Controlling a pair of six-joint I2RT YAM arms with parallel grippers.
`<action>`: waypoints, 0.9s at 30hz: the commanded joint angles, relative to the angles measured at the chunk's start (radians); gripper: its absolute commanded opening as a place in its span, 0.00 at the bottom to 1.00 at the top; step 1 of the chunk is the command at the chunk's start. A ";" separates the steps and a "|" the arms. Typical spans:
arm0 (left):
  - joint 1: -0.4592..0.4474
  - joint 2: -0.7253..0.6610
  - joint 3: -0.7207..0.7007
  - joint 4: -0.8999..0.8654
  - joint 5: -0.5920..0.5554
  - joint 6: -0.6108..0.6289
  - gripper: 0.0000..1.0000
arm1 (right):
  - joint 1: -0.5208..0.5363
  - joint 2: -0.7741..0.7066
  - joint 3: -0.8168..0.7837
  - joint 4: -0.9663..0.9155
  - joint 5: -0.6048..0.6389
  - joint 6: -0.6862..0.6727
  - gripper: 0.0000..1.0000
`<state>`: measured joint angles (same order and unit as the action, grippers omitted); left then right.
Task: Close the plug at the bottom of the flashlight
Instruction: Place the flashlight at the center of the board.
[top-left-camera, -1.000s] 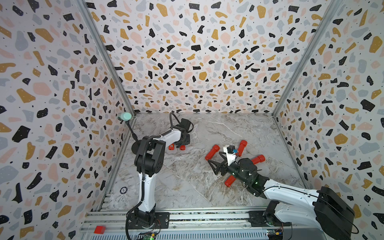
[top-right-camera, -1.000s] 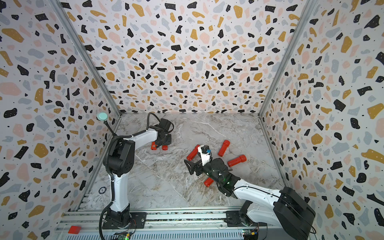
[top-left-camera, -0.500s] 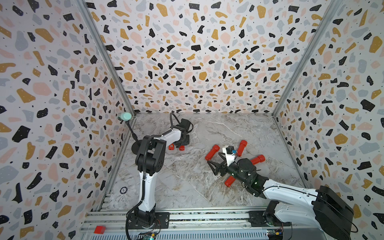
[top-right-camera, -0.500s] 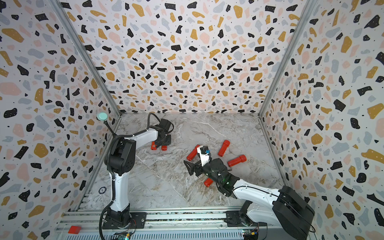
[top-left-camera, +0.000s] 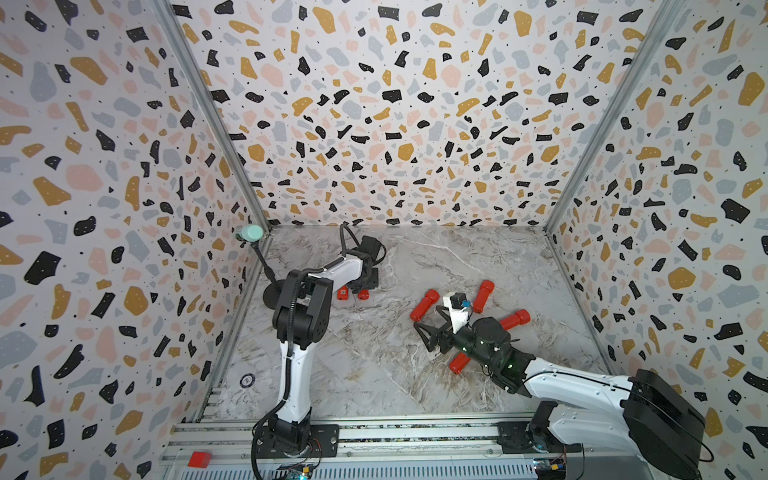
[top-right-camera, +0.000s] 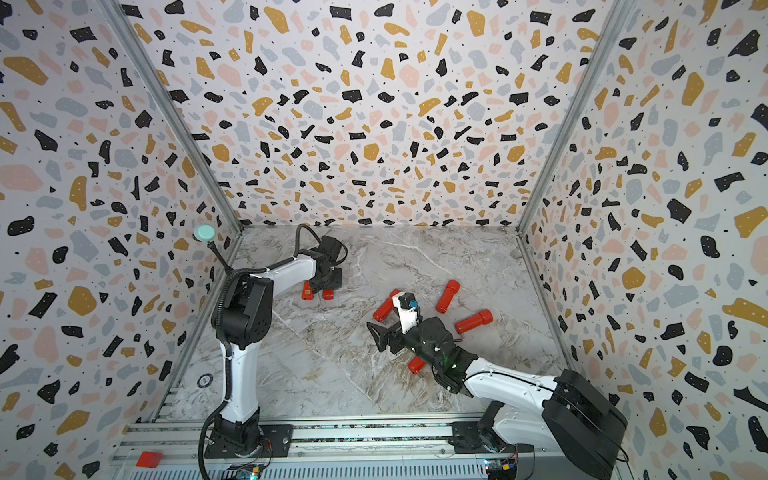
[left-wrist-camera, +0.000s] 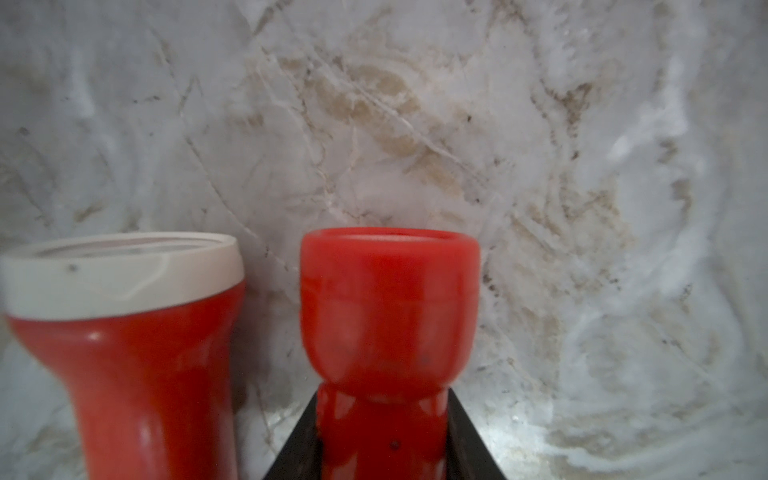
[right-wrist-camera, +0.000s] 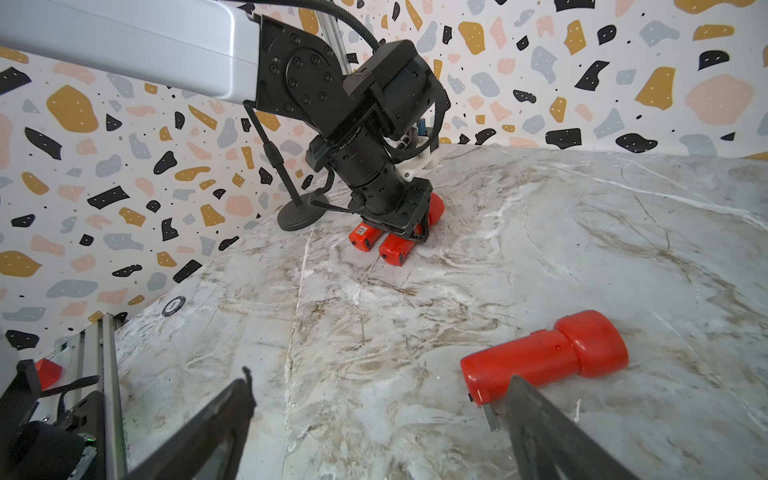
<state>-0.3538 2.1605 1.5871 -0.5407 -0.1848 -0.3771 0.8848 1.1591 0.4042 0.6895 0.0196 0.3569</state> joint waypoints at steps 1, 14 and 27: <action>0.009 0.039 0.020 -0.020 -0.002 0.017 0.00 | 0.006 0.002 0.021 0.015 0.012 -0.009 0.96; 0.009 0.053 0.019 -0.032 -0.017 0.020 0.07 | 0.009 0.005 0.024 0.009 0.017 -0.011 0.96; 0.010 0.057 0.025 -0.045 -0.033 0.019 0.29 | 0.011 0.003 0.024 0.007 0.022 -0.011 0.97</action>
<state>-0.3542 2.1700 1.6028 -0.5579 -0.1898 -0.3767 0.8906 1.1652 0.4042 0.6895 0.0315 0.3557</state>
